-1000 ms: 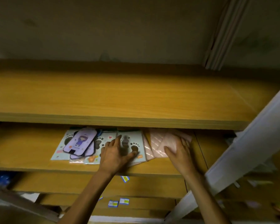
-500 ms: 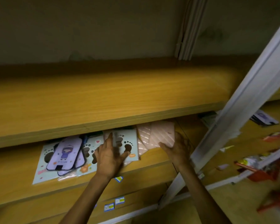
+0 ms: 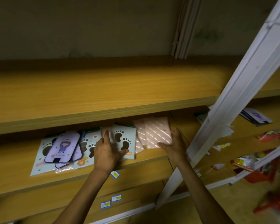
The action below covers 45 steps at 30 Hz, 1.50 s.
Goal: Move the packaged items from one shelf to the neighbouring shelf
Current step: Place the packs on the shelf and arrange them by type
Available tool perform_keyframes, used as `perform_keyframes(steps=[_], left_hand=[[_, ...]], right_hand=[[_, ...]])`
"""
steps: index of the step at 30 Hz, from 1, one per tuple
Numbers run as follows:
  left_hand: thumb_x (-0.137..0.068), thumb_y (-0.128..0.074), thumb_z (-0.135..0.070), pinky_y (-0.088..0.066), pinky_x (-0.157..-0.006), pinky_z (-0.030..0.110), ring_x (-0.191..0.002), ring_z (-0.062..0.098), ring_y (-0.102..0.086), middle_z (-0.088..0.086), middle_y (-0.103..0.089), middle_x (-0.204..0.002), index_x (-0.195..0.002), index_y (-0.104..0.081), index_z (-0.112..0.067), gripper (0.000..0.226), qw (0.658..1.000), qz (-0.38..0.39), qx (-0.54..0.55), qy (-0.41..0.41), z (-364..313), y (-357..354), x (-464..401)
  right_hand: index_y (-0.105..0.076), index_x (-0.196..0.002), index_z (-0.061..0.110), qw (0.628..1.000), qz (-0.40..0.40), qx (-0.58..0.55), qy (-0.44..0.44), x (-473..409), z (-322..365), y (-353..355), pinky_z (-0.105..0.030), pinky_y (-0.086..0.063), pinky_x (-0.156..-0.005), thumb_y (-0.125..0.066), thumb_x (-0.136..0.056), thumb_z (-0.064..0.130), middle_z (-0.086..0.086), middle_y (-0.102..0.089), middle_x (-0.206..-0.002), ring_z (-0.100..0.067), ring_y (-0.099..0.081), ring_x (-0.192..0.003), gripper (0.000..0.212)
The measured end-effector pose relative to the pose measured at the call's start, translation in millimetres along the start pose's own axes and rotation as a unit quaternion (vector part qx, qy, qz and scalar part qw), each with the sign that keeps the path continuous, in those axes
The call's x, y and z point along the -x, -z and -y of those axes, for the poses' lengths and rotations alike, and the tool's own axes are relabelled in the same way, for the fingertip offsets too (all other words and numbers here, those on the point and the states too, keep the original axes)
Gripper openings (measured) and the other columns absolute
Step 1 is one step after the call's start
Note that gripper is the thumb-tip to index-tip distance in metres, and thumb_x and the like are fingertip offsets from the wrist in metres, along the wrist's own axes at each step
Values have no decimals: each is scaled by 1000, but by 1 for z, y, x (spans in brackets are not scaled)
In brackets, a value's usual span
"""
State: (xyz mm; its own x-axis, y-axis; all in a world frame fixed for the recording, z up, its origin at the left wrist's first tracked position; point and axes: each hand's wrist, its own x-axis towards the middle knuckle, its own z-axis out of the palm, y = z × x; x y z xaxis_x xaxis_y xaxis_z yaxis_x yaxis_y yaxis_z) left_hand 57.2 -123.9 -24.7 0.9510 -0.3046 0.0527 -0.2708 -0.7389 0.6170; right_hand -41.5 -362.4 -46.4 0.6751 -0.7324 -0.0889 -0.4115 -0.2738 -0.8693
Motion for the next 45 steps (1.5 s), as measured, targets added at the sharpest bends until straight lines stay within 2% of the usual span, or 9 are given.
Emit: perform_keyframes(steps=[6,11,17,25,28,31,37,40,45], left_hand=[[-64,-86,-35,-49,-95,44,-118,33,-54,12,-52,-130,-139,-39,-25,89,990,29,133,39,1,3,-2],[-82,-71,-6,-58,-49,46,-82,32,-72,4,-57,-122,-123,-45,-28,53,933,68,346,69,1,10,6],[-84,-66,1,-58,-57,57,-95,32,-69,7,-57,-127,-127,-43,-27,55,893,66,437,90,3,22,17],[-85,-63,2,-58,-64,58,-102,33,-67,3,-59,-124,-137,-37,-39,71,889,83,446,58,18,41,29],[-85,-63,1,-58,-64,57,-98,28,-70,1,-59,-124,-139,-36,-38,72,889,97,445,37,15,46,30],[-86,-62,2,-59,-62,55,-94,24,-71,2,-58,-126,-141,-35,-36,72,883,121,452,23,11,48,30],[-85,-60,7,-60,-57,49,-89,24,-72,1,-53,-131,-140,-36,-35,73,860,182,477,-12,5,53,34],[-84,-61,7,-60,-56,50,-89,24,-72,-1,-55,-128,-138,-38,-37,73,842,228,488,-24,1,50,41],[-83,-62,7,-58,-58,56,-98,31,-70,-2,-59,-129,-136,-40,-41,74,821,298,484,-52,-13,33,58]], right_hand=[[-43,-133,25,1000,19,-15,12,-5,-6,8,-45,-55,-87,-82,-69,28,4,-64,-118,-17,-63,-104,75],[-42,-135,28,995,62,-74,26,-5,-3,8,-47,-57,-84,-68,-86,18,5,-57,-126,-21,-60,-109,56],[-43,-121,45,987,79,-130,45,-6,0,10,-53,-57,-80,-60,-90,13,6,-51,-127,-25,-58,-112,48],[-37,-142,31,978,64,-179,87,22,8,35,-26,-59,-58,-58,-92,5,3,-51,-130,-14,-60,-107,60],[-37,-143,28,981,36,-154,109,37,10,43,-16,-55,-62,-58,-92,7,4,-51,-131,-7,-57,-106,59],[-38,-141,29,982,17,-144,120,53,9,50,-21,-57,-74,-60,-91,9,2,-50,-133,-9,-56,-114,59],[-36,-138,24,973,-17,-193,128,110,13,65,-12,-53,-66,-60,-78,21,19,-49,-126,18,-55,-102,65],[-42,-136,38,972,-67,-195,112,139,0,75,-22,-56,-78,-70,-78,33,28,-53,-127,6,-53,-116,64],[-48,-132,35,959,-158,-218,91,190,-16,104,-33,-60,-71,-71,-77,20,28,-58,-120,-4,-59,-111,62]])
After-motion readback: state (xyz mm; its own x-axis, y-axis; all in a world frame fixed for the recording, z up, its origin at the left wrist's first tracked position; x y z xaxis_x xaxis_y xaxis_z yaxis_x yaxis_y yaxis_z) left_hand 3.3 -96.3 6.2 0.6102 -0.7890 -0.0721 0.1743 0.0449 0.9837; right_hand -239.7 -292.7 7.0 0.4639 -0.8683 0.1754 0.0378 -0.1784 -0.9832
